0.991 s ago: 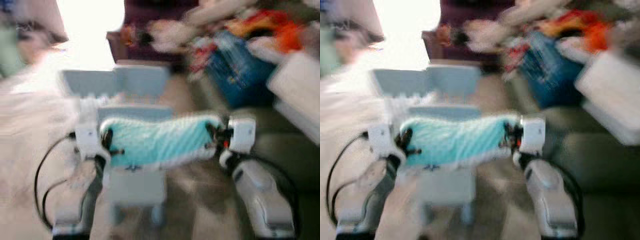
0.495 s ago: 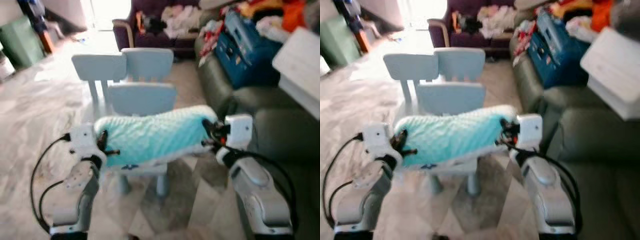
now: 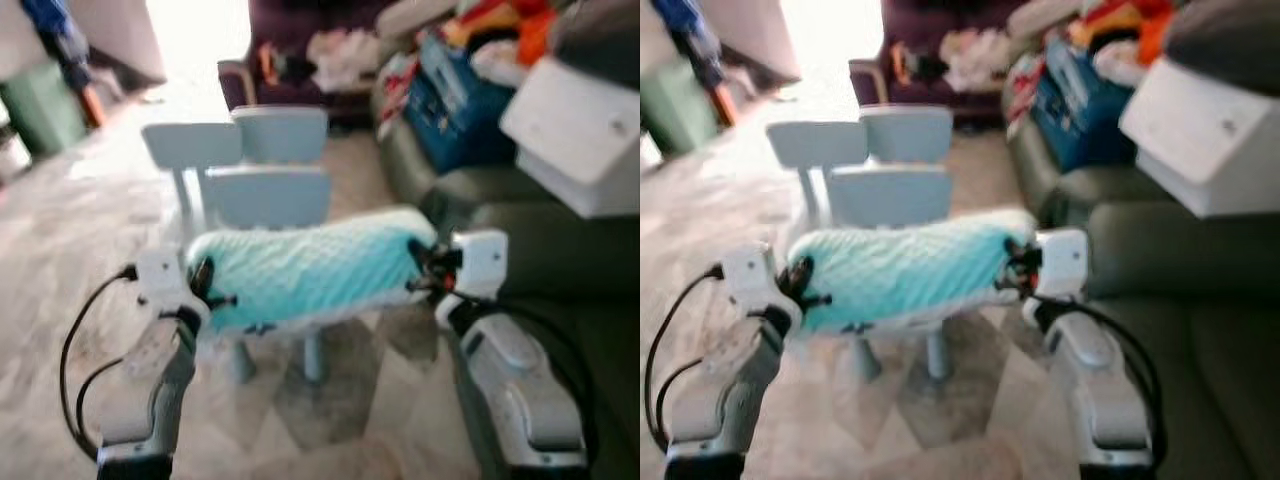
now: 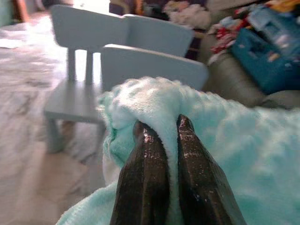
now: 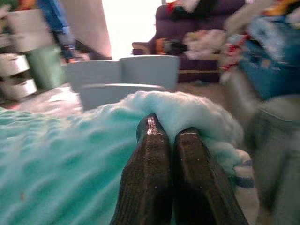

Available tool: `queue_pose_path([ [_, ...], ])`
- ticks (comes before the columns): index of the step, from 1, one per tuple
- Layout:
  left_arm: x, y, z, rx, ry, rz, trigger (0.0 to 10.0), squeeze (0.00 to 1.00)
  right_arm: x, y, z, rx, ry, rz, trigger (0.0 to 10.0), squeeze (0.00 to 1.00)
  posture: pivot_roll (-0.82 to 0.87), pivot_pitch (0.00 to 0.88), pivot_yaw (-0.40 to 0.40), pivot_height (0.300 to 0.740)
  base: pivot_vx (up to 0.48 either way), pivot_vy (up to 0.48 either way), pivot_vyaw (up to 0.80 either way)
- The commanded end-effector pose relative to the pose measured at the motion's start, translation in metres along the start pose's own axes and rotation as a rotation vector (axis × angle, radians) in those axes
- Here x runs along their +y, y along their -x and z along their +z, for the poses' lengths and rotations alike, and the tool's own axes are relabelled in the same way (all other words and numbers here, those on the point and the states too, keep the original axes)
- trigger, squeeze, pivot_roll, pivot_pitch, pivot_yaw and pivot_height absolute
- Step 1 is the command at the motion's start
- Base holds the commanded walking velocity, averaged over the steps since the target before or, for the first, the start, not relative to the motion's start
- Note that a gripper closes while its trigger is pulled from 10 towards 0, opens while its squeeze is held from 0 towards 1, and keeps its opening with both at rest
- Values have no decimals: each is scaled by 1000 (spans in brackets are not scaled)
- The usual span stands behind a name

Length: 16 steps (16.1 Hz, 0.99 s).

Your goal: Move the pillow to the sofa

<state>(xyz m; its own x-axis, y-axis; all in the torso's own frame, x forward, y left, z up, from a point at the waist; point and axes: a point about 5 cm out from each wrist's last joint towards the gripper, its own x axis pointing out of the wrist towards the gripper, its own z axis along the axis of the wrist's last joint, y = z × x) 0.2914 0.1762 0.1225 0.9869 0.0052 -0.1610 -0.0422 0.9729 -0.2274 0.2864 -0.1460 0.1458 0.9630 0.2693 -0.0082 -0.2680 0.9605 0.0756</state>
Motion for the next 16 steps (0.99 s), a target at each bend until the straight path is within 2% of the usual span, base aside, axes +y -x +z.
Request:
queue_pose_path([
  [1, 3, -4, 8, -23, 13, 1, 10000, 0, 3, -3, 4, -17, -7, 5, 10000, 0, -153, 0, 27, 740, 0, 0, -788],
  [3, 5, -6, 11, -32, 39, 1, 10000, 0, 3, -2, 4, -18, -7, 3, 10000, 0, -154, 0, 29, 740, 0, 0, -788],
  [7, 7, -9, 17, -56, 19, -2, 10000, 0, 2, -2, 4, -17, -10, -3, 10000, 0, -158, 0, 32, 740, 0, 0, -788],
  [16, 10, -12, 15, -41, 21, 4, 10000, 0, 1, -2, 4, -12, -12, -4, 10000, 0, -159, 0, 28, 740, 0, 0, -788],
])
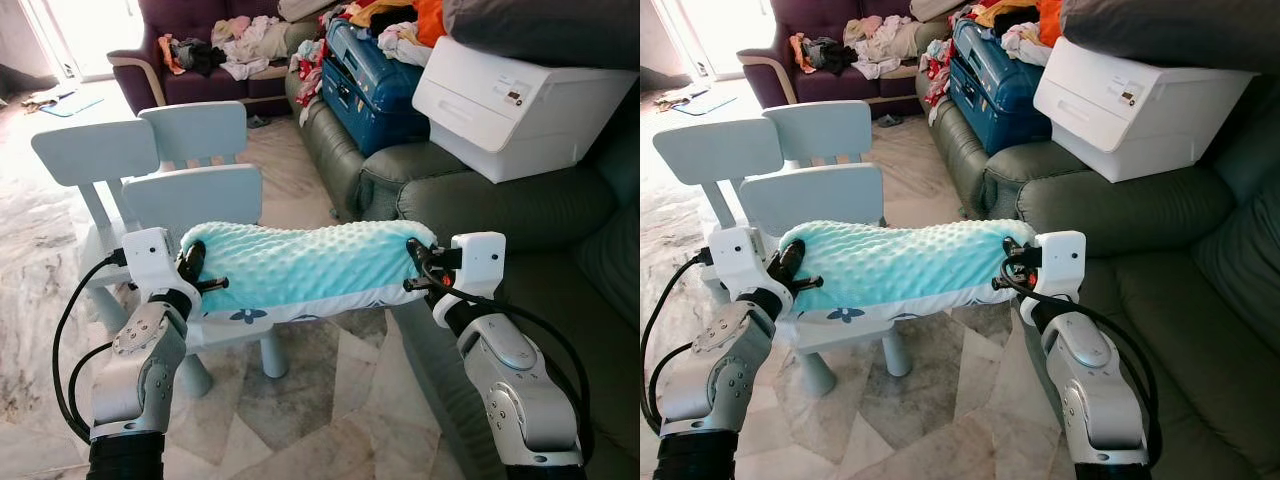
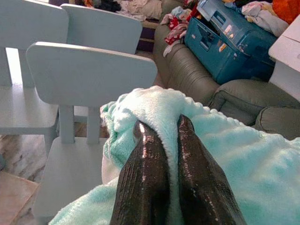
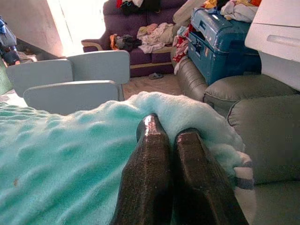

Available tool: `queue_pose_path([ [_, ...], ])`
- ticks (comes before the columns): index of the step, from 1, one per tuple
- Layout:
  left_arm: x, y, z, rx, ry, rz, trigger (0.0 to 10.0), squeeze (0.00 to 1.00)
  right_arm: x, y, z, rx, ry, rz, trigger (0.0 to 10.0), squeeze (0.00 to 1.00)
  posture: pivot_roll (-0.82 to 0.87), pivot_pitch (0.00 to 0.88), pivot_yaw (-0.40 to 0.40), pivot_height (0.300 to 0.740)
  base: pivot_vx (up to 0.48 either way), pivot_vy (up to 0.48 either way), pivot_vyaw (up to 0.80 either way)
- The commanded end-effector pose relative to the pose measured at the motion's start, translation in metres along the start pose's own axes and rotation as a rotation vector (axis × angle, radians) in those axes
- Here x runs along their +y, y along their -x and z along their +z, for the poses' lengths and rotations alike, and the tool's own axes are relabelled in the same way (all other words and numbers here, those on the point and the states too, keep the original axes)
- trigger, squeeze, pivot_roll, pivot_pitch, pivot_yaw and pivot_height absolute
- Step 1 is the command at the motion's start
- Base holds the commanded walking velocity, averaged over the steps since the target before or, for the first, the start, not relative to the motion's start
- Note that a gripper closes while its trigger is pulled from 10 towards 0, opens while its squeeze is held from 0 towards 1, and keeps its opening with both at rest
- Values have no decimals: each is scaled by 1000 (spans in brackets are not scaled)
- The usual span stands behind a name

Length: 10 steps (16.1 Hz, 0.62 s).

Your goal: Move the pillow to the sofa

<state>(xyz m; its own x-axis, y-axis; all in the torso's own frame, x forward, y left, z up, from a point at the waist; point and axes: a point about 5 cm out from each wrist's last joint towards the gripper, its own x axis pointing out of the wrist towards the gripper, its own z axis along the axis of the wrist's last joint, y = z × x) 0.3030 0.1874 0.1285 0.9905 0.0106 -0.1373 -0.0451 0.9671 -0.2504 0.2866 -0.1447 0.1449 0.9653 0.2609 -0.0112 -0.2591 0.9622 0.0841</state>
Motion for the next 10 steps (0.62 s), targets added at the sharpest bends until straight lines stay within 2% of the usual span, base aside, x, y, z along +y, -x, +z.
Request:
queue_pose_path([
  [1, 0, -1, 3, -13, -1, -2, 10000, 0, 0, -2, 4, -11, -5, 6, 10000, 0, -159, 0, 28, 740, 0, 0, -788],
  [10, -2, -2, 2, -4, -3, -20, 10000, 0, 0, -2, 7, -25, 8, 8, 10000, 0, -167, 0, 31, 740, 0, 0, -788],
])
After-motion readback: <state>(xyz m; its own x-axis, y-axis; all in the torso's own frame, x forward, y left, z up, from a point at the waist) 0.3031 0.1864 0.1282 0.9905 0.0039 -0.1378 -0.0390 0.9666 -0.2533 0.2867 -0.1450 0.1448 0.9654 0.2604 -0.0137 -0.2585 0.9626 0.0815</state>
